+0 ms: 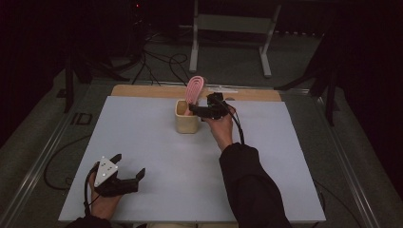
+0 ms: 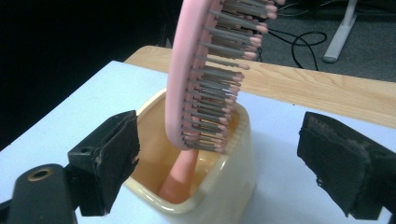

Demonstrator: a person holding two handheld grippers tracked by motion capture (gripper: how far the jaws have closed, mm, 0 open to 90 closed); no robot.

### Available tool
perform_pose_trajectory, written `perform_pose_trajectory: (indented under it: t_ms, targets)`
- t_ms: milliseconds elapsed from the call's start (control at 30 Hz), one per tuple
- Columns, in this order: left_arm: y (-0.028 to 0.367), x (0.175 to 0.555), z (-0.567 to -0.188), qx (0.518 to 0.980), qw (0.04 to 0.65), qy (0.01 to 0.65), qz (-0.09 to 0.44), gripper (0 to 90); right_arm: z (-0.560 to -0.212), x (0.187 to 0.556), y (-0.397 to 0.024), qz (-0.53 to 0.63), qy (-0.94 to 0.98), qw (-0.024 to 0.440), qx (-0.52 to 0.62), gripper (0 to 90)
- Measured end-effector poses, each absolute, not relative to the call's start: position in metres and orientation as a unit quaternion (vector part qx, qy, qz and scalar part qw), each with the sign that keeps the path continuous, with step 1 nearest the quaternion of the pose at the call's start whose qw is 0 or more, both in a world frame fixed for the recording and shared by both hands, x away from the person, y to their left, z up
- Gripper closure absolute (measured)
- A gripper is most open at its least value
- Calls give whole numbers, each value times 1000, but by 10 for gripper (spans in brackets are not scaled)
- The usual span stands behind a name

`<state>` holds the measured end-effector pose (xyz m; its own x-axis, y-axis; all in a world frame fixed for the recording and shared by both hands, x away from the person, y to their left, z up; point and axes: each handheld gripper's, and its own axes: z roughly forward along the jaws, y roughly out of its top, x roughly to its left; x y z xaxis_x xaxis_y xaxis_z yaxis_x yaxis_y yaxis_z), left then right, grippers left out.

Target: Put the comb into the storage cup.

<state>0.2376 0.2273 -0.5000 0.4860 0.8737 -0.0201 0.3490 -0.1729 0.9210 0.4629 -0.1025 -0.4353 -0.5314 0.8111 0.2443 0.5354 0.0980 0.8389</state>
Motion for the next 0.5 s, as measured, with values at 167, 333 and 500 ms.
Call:
perform_pose_trajectory:
  t_ms: [167,333,500]
  targets:
    - [228,238,-500,716,480,427,273,9,-437,461,-106,484,731,137,461,128]
    - [227,238,-500,716,480,427,273,9,-440,459,-110,481,733,133,462,129]
    - [227,238,-500,718,478,426,274,9,-442,456,-112,480,736,133,458,130]
